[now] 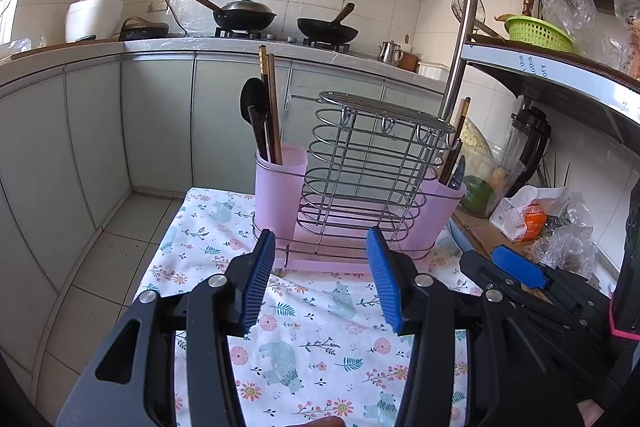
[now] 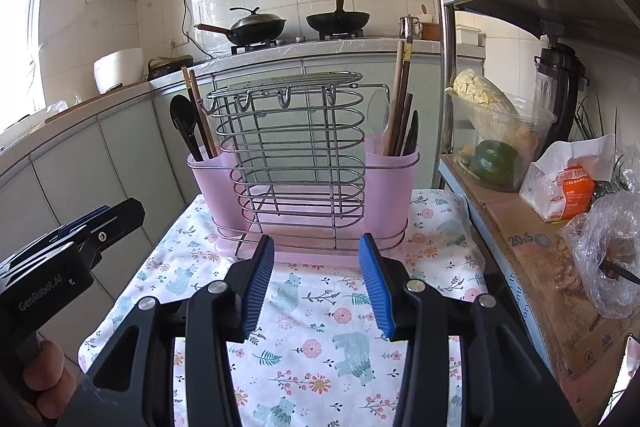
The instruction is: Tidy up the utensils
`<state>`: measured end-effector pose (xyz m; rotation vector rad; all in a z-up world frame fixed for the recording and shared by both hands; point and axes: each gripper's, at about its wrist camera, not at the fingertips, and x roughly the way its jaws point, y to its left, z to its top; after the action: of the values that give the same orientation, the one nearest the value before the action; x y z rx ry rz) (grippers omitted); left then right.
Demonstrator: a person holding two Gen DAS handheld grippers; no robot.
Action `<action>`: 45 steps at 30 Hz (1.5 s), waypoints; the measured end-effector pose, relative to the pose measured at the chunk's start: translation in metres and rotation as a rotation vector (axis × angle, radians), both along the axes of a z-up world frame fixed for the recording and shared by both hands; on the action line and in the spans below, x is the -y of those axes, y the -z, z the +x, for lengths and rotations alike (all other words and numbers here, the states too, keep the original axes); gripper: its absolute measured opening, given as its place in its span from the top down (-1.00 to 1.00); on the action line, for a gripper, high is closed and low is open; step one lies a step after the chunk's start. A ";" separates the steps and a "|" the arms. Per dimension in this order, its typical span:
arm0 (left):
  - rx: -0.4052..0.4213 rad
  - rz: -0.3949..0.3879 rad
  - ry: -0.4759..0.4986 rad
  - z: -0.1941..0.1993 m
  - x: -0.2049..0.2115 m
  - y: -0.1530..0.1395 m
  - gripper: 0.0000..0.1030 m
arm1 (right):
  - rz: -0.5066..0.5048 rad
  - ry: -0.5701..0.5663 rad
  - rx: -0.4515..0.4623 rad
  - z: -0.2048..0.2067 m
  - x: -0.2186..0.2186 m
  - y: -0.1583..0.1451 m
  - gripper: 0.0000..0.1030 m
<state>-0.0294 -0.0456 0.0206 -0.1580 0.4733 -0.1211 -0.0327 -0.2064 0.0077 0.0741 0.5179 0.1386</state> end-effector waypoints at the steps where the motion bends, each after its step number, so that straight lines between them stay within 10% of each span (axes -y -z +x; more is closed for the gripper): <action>1: 0.000 0.000 0.001 0.001 0.000 0.001 0.07 | -0.001 0.000 0.000 0.000 0.000 0.000 0.16; 45: -0.003 0.003 0.014 0.001 0.001 0.004 0.07 | -0.003 -0.005 -0.010 0.004 0.003 0.004 0.16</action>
<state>-0.0283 -0.0466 0.0163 -0.1520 0.4781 -0.1344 -0.0283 -0.2089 0.0039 0.0704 0.5282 0.1425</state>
